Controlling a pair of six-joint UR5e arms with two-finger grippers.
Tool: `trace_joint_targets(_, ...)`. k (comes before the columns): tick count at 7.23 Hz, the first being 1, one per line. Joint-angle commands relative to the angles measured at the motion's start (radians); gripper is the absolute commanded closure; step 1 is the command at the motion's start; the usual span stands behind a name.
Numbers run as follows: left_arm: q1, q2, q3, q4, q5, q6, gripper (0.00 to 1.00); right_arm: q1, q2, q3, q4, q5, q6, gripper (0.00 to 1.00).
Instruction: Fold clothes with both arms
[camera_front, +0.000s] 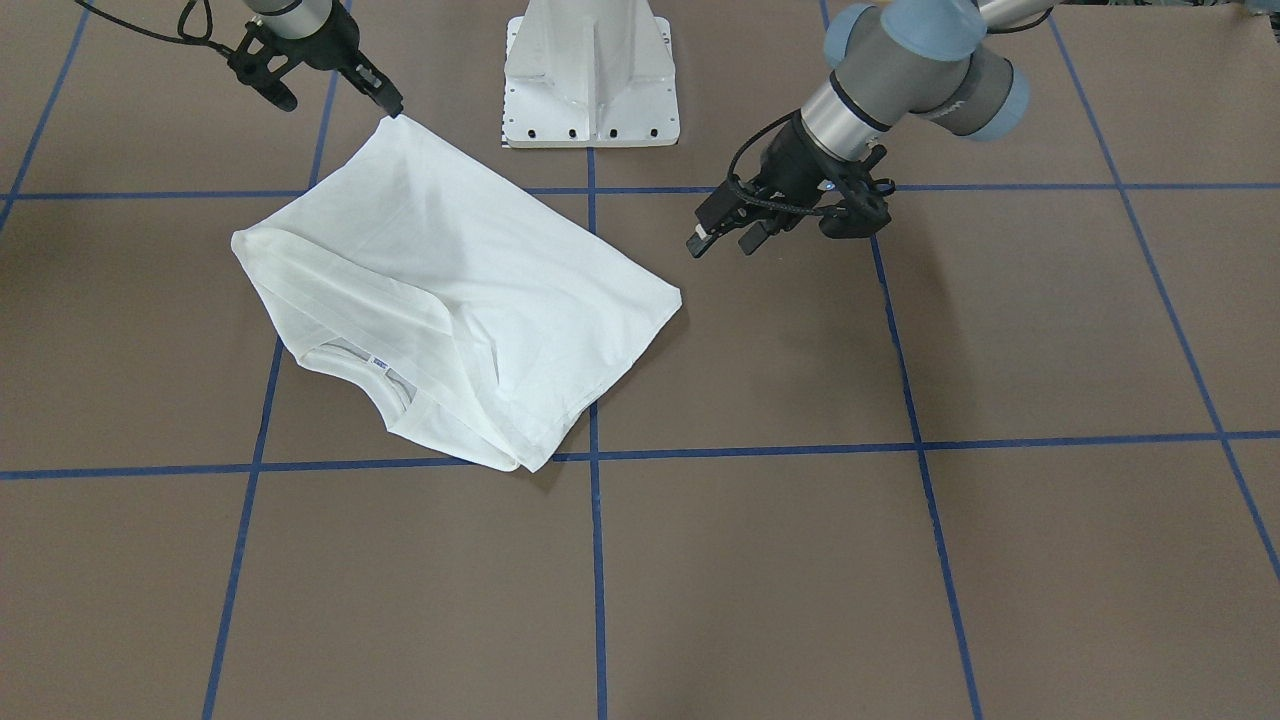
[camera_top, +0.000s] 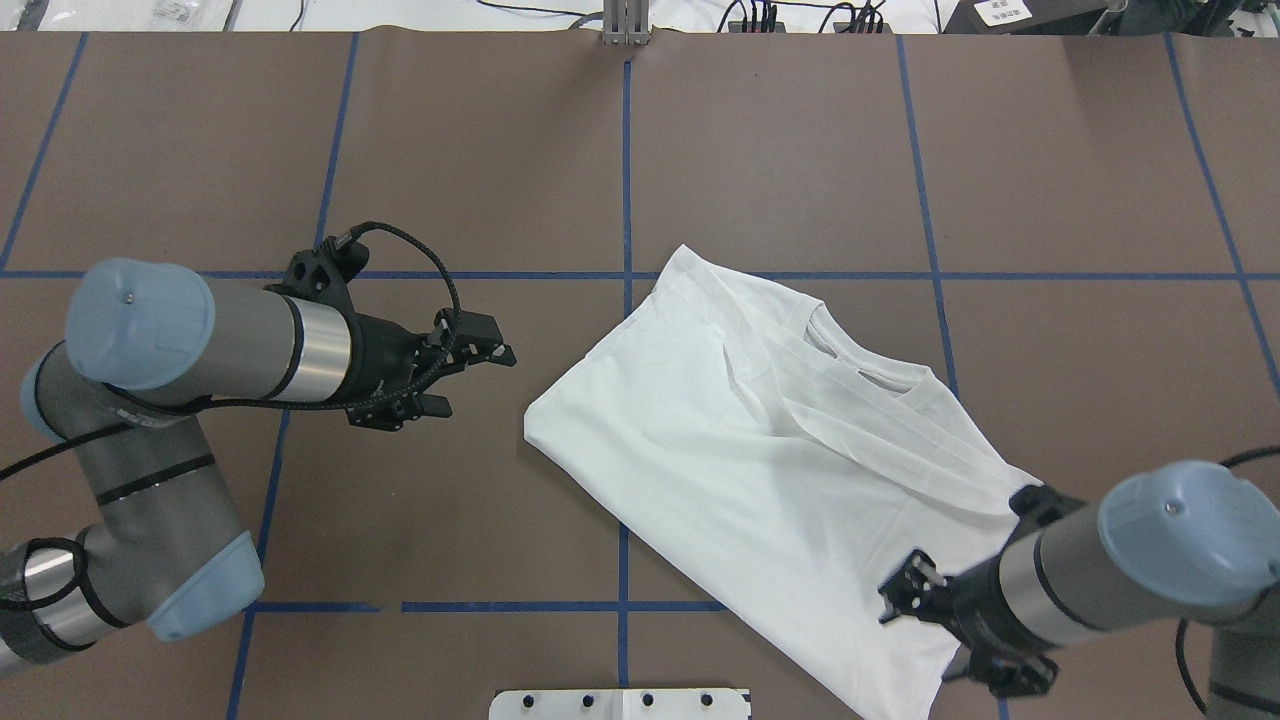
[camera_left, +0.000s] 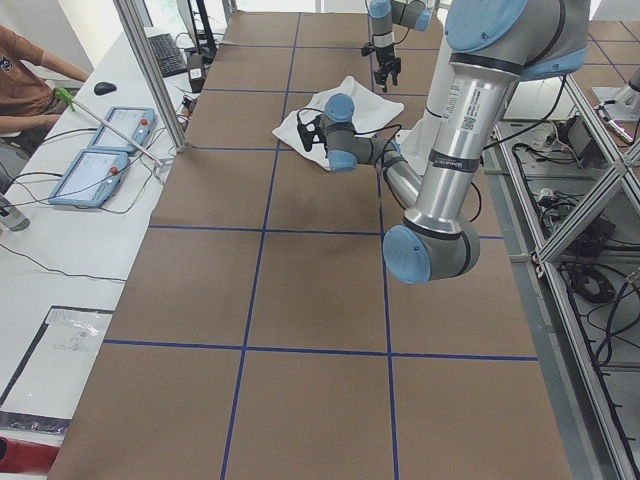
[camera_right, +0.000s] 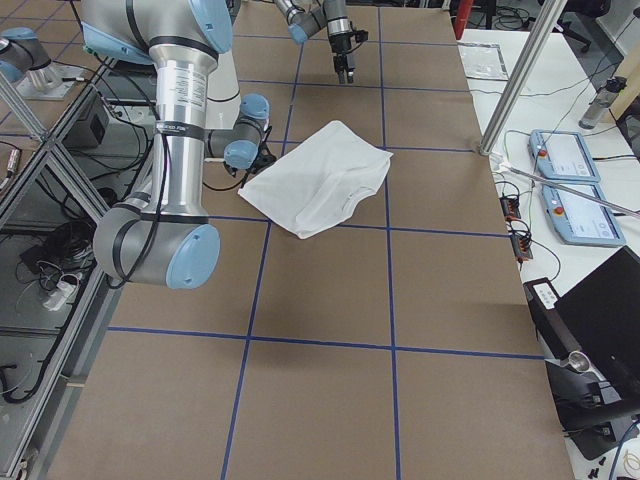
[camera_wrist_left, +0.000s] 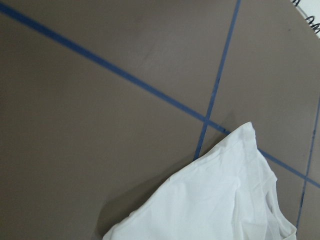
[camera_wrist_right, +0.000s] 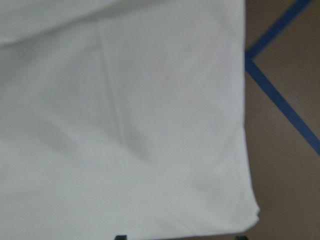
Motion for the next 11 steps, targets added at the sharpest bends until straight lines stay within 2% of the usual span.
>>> trace_joint_targets(1, 0.092, -0.072, 0.098, 0.022, 0.055, -0.054, 0.03, 0.299, 0.185, -0.186, 0.012, 0.001, -0.272, 0.0)
trace_joint_targets(2, 0.099, -0.091, 0.126, 0.022, 0.061, -0.054, 0.03, 0.392, 0.192, -0.204, 0.013, 0.006, -0.414, 0.0)
trace_joint_targets(3, 0.108, -0.092, 0.136, 0.022, 0.061, -0.048, 0.09, 0.433, 0.192, -0.226, 0.012, 0.004, -0.453, 0.0)
trace_joint_targets(4, 0.106, -0.094, 0.151, 0.021, 0.066, -0.042, 0.11, 0.435, 0.193, -0.238, 0.013, 0.001, -0.455, 0.0)
trace_joint_targets(5, 0.108, -0.1, 0.162, 0.022, 0.131, -0.034, 0.14, 0.435, 0.193, -0.252, 0.013, 0.001, -0.455, 0.0)
trace_joint_targets(6, 0.108, -0.126, 0.204, 0.021, 0.138, -0.034, 0.19, 0.435, 0.193, -0.258, 0.013, 0.001, -0.455, 0.0)
trace_joint_targets(8, 0.108, -0.151, 0.241, 0.021, 0.141, -0.035, 0.37, 0.435, 0.193, -0.271, 0.015, 0.002, -0.457, 0.0)
trace_joint_targets(9, 0.106, -0.151, 0.245, 0.021, 0.141, -0.035, 0.54, 0.435, 0.193, -0.271, 0.013, 0.002, -0.457, 0.0)
trace_joint_targets(10, 0.106, -0.151, 0.245, 0.022, 0.146, -0.035, 1.0, 0.435, 0.195, -0.274, 0.015, 0.002, -0.455, 0.0)
trace_joint_targets(11, 0.103, -0.152, 0.243, 0.022, 0.208, -0.032, 1.0, 0.433, 0.195, -0.284, 0.015, 0.002, -0.457, 0.0)
